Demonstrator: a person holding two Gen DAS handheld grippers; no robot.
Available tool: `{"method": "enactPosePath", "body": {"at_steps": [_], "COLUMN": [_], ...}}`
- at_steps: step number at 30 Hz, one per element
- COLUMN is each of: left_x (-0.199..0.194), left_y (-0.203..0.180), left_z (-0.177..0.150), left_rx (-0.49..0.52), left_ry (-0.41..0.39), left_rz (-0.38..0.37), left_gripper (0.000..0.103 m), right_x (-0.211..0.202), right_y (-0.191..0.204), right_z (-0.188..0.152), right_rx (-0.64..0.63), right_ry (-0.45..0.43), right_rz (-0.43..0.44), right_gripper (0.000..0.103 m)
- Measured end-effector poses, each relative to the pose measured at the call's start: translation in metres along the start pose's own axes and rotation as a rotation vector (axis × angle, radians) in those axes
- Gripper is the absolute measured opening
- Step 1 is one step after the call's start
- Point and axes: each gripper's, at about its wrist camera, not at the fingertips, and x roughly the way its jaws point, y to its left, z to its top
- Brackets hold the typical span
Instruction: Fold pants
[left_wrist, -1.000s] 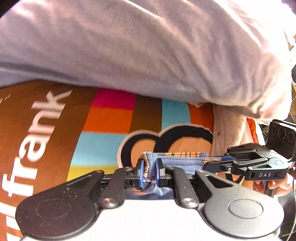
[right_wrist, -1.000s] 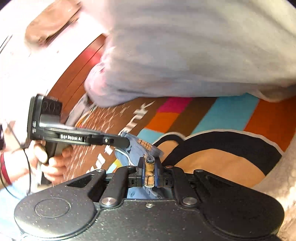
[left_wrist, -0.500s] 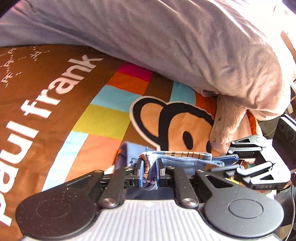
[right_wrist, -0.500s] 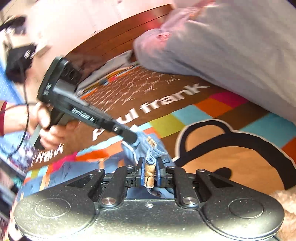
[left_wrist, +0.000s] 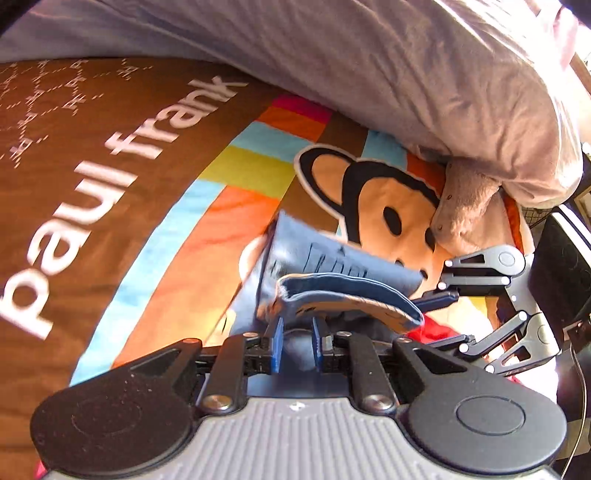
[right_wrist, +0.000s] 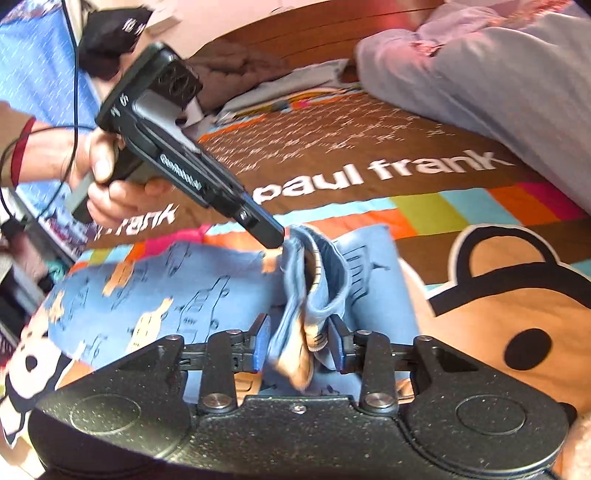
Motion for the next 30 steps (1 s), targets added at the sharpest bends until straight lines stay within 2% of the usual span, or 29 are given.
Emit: {"method": "enactPosePath", "body": {"at_steps": [7, 9, 10, 11, 12, 15, 18, 22, 25, 27, 30], "left_x": [0.001, -0.003, -0.006, -0.008, -0.009, -0.011, -0.008, 0.002, 0.010, 0.012, 0.013], "left_y": [0.003, 0.007, 0.010, 0.013, 0.019, 0.034, 0.035, 0.026, 0.025, 0.028, 0.030], "left_z": [-0.033, -0.040, -0.043, -0.046, -0.048, -0.047, -0.038, -0.028, -0.029, -0.032, -0.036], "left_rx": [-0.060, -0.110, -0.142, -0.179, -0.230, -0.340, -0.327, -0.259, -0.250, -0.266, -0.291], "left_ry": [0.036, 0.020, 0.006, -0.009, -0.025, -0.061, -0.075, -0.045, -0.023, -0.023, -0.024], "left_rz": [0.043, 0.055, 0.056, 0.060, 0.058, 0.014, -0.044, -0.103, -0.092, -0.086, -0.076], "left_gripper": [0.019, 0.027, 0.035, 0.042, 0.045, 0.046, 0.046, 0.046, 0.046, 0.046, 0.046], "right_x": [0.005, 0.000, -0.003, -0.007, -0.011, -0.020, -0.024, -0.026, -0.026, -0.029, -0.028], "right_y": [0.015, 0.018, 0.017, 0.014, 0.010, -0.010, -0.023, -0.021, -0.017, -0.013, 0.000], "right_z": [0.000, 0.002, 0.003, 0.004, 0.004, -0.003, -0.018, -0.027, -0.030, -0.026, -0.011], "right_rx": [-0.053, -0.059, -0.040, 0.000, 0.065, 0.343, 0.557, 0.658, 0.678, 0.642, 0.437], "right_ry": [0.048, 0.054, 0.059, 0.063, 0.069, 0.077, 0.057, 0.023, 0.008, -0.004, 0.012], "right_rz": [0.019, 0.008, 0.008, 0.015, 0.026, 0.060, 0.042, 0.032, 0.026, 0.011, -0.034], "right_gripper": [0.044, 0.048, 0.050, 0.052, 0.053, 0.054, 0.055, 0.055, 0.055, 0.055, 0.055]}}
